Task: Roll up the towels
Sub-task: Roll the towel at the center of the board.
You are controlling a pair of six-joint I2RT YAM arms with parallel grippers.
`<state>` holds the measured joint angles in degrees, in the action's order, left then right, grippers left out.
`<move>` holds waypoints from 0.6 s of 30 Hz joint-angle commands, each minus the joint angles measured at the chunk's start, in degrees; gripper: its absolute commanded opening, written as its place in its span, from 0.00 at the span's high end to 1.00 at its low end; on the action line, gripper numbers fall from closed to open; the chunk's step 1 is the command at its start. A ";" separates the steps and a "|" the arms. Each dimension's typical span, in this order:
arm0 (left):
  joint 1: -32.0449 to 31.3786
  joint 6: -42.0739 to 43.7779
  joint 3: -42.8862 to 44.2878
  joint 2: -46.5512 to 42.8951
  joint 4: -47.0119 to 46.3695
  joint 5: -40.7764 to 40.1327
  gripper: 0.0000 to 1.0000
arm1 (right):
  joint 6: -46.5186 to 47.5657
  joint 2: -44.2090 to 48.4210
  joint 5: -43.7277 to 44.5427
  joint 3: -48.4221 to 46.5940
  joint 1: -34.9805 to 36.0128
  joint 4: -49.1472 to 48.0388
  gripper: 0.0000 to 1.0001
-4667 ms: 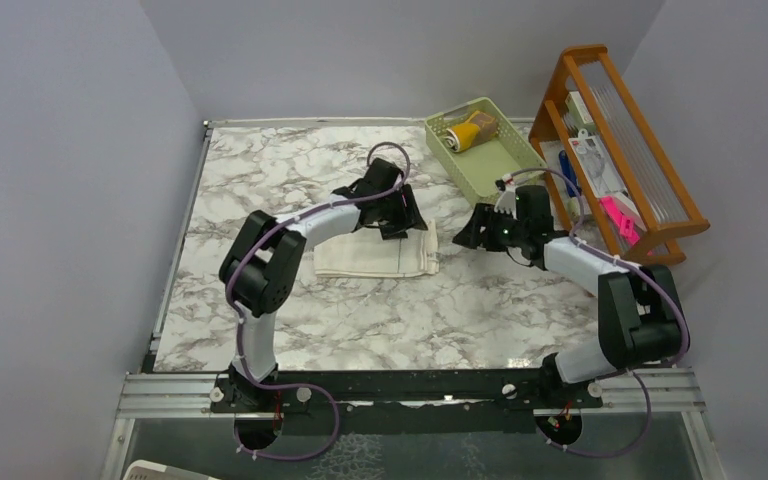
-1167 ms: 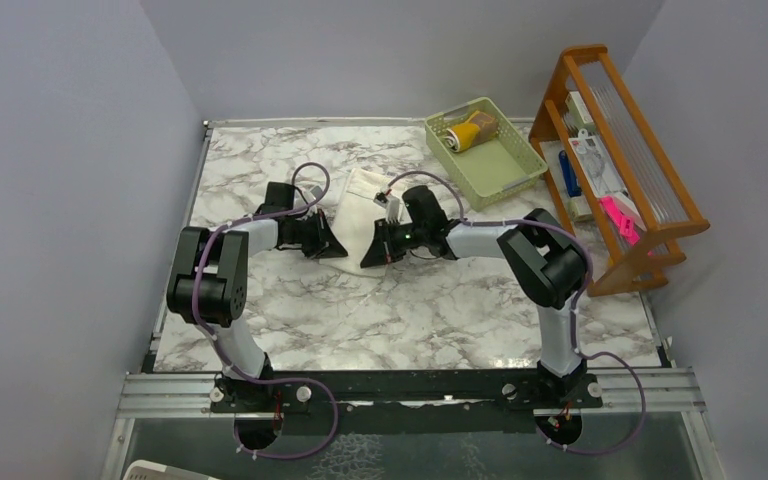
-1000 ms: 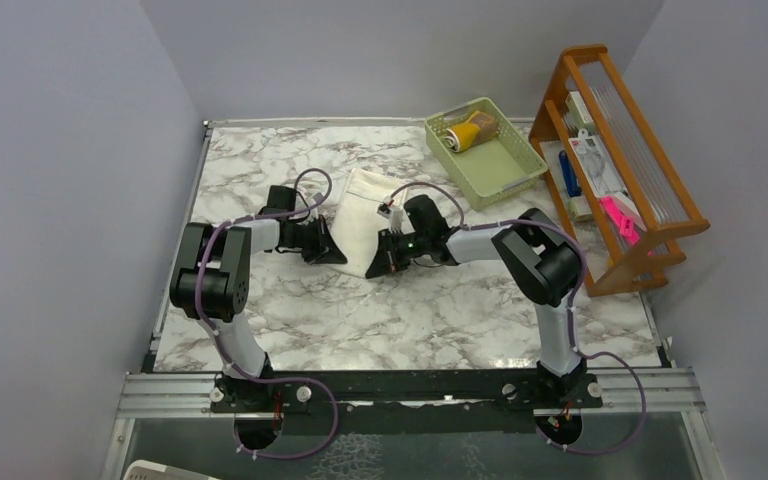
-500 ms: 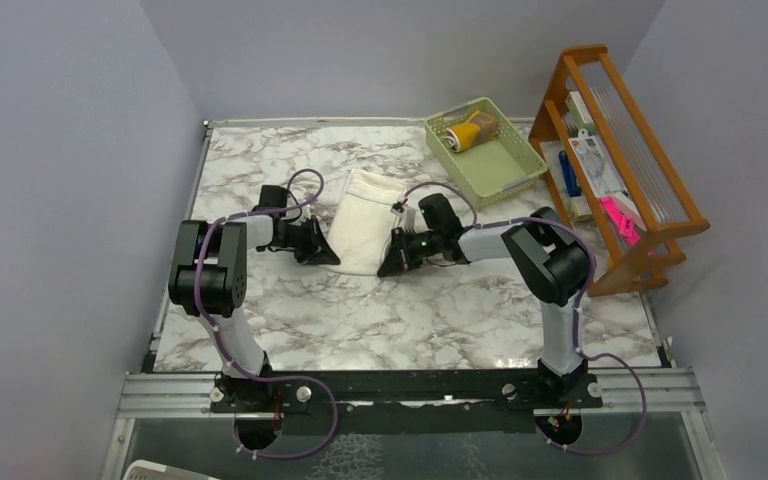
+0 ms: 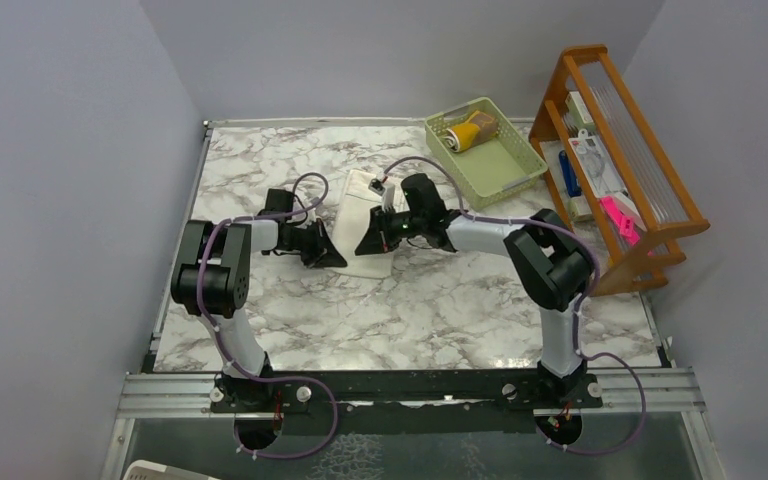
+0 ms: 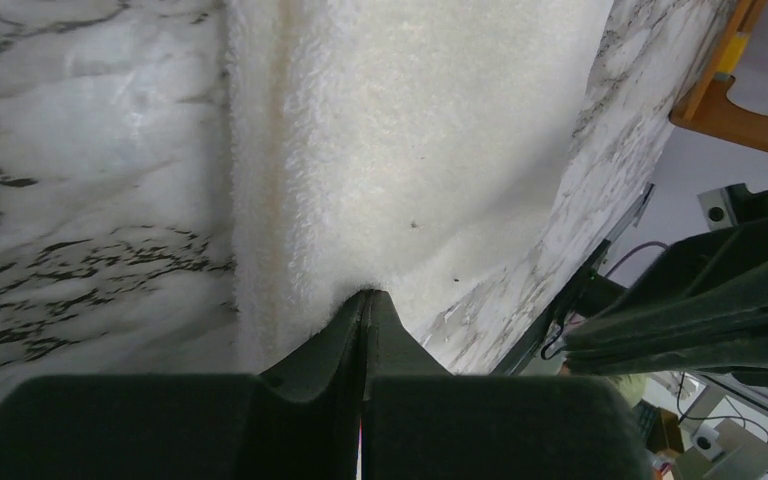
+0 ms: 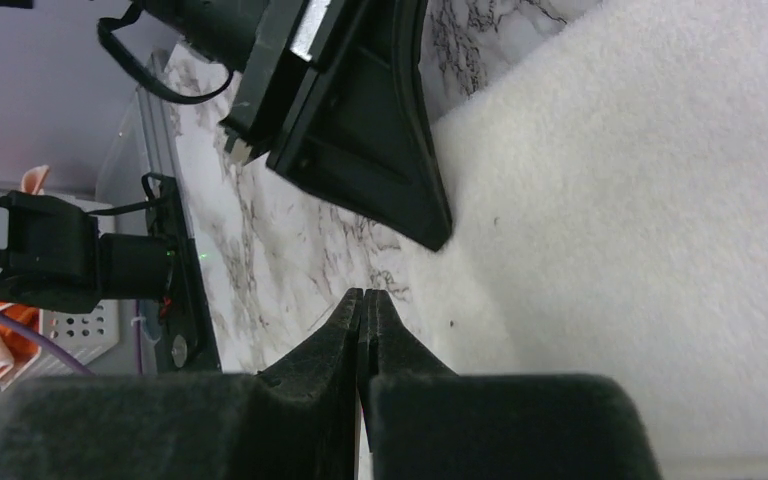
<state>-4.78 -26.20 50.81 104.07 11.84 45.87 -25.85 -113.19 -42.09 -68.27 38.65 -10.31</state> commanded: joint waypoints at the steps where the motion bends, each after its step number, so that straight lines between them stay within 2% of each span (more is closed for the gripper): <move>1: -2.65 -2.59 -1.41 -0.11 -2.16 -0.83 1.00 | -0.10 -5.84 0.30 -2.59 0.60 -1.23 0.99; 10: -3.47 -4.44 -3.31 -1.33 -4.23 -0.80 1.00 | 0.82 -7.49 1.48 3.82 -0.10 0.33 0.99; 18: -3.42 -7.94 -8.54 -0.40 -8.86 -3.28 1.00 | 1.51 -5.10 0.37 11.03 -6.15 0.48 0.99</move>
<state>-8.12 -32.64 45.93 102.98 4.64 46.50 -26.33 -118.65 -43.40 -61.17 36.07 -14.37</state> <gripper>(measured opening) 0.009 0.009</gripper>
